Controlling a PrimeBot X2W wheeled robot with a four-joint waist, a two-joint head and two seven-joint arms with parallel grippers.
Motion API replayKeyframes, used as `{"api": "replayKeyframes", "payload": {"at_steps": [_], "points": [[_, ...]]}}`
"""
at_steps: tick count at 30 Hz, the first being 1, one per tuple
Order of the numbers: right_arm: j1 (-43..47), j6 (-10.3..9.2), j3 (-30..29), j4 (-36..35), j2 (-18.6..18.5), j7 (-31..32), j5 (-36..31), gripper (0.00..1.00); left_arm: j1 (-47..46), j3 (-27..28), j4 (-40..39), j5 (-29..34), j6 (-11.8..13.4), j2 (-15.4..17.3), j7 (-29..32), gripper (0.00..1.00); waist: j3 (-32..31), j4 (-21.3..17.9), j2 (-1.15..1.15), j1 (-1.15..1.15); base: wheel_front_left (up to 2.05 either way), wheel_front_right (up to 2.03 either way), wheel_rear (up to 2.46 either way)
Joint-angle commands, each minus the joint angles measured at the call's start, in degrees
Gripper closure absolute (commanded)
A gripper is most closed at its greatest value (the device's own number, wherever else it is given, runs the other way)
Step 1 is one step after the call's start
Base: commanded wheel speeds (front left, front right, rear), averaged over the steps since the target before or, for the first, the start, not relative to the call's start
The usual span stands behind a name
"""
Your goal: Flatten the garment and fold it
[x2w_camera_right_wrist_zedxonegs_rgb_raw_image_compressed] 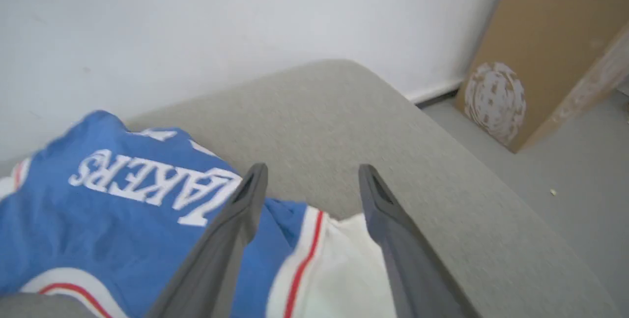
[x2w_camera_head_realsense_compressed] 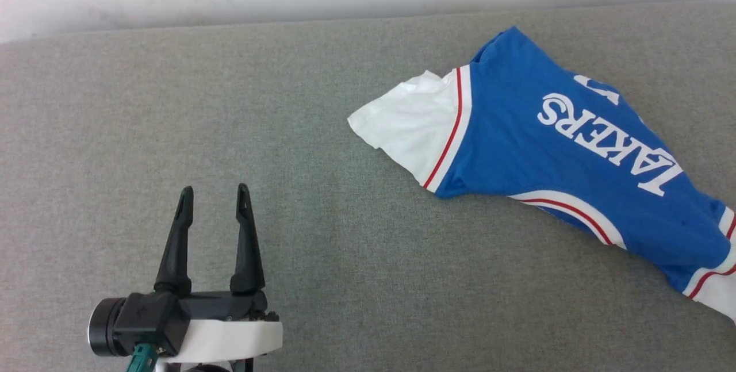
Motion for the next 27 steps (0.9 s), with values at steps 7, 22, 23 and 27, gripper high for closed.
{"api": "replayKeyframes", "payload": {"at_steps": [7,22,23,27], "points": [[0.3,-0.04,10.1,-9.2,0.1,-13.5,-2.1,0.0,0.6,-0.4,-2.3,0.5,-0.7,-0.1,-0.3,0.0,-0.5,0.5,0.0,0.0,0.0,0.0,0.0],[3.4,-0.04,18.0,1.5,0.1,-29.6,-1.4,0.0,-7.5,-5.3,2.1,4.9,-6.3,3.4,3.1,0.0,1.8,-0.6,0.0,0.0,0.0,0.0,0.0],[3.1,-0.04,17.8,1.5,0.1,-29.7,-1.6,0.0,-9.9,-5.8,2.9,5.3,-7.3,4.0,4.6,0.0,2.1,-0.7,0.0,0.0,0.0,0.0,0.0],[2.0,-0.04,17.1,1.4,0.1,-30.0,-1.3,0.0,-19.8,-7.9,7.6,5.5,-11.1,5.2,12.2,0.0,3.6,-1.0,0.0,0.0,0.0,0.0,0.0]]}}
